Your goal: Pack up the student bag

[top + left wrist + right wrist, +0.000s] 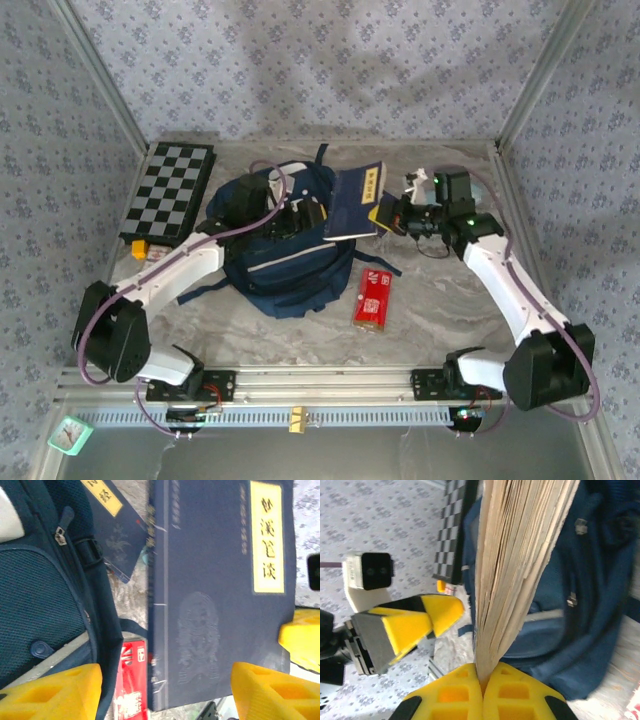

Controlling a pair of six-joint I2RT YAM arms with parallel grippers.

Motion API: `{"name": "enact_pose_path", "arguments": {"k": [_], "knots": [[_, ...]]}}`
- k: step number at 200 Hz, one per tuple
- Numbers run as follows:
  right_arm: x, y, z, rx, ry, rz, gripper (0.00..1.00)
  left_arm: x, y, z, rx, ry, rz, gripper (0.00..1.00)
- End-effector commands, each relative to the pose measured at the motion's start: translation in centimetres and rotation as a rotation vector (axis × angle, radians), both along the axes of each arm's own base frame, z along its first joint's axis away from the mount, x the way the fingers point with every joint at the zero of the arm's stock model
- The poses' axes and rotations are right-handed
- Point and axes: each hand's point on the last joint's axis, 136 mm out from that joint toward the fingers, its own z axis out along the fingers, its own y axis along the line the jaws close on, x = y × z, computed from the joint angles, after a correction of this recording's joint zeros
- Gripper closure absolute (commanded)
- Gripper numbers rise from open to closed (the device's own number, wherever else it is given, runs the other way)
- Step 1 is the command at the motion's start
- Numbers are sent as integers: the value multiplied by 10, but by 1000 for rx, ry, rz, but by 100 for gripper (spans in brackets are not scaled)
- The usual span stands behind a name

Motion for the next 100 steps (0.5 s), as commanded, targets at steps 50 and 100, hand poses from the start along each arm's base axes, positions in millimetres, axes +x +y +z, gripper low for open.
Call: {"name": "enact_pose_path", "arguments": {"k": [50,100], "knots": [[17,44,35,140,-132,136,97,2,-2,50,-223,-77,-52,50],[17,38,20,129,-112,149,95,-1,0,72,-277,-116,-55,75]]}}
